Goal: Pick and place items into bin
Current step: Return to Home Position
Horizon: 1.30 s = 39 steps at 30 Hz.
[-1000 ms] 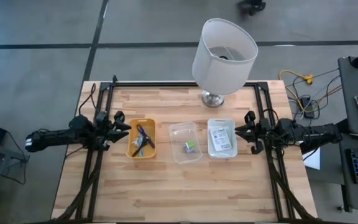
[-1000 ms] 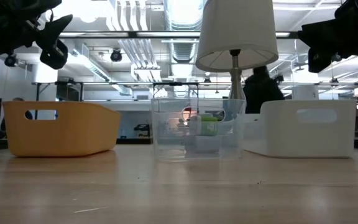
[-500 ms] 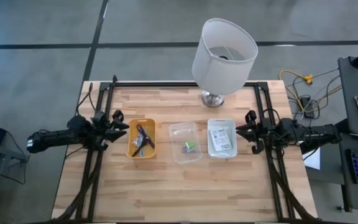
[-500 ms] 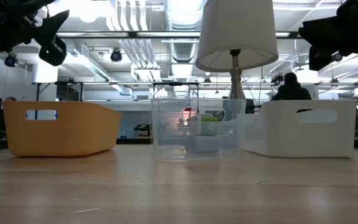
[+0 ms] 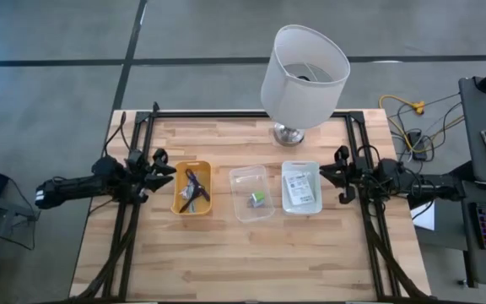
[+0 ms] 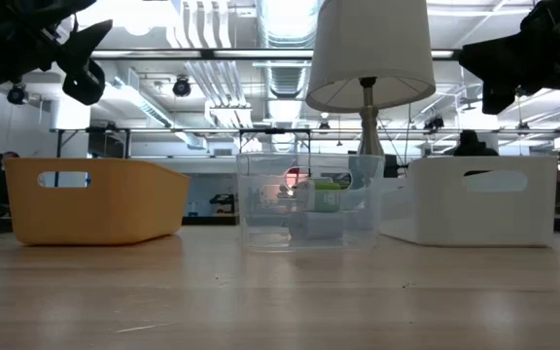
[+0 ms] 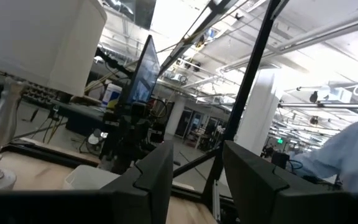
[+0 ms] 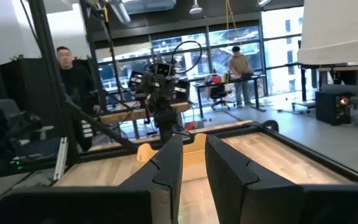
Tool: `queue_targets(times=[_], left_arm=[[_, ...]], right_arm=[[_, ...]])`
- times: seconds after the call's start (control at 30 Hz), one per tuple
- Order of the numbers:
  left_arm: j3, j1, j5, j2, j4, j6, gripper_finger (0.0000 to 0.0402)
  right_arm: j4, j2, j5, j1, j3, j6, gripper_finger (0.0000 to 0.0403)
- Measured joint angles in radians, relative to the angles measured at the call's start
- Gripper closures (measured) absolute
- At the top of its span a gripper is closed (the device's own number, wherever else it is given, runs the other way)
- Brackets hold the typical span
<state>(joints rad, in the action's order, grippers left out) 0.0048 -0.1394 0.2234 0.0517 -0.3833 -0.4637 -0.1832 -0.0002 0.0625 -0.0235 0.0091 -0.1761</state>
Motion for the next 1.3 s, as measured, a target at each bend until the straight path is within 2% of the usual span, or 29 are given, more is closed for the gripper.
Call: queue_targets(times=[1.3], left_arm=[[0.000,0.000,0.000,-0.001,-0.001,0.000,0.0276]], right_arm=[[-0.001,0.016,-0.001,-0.001,0.000,0.000,0.0344]])
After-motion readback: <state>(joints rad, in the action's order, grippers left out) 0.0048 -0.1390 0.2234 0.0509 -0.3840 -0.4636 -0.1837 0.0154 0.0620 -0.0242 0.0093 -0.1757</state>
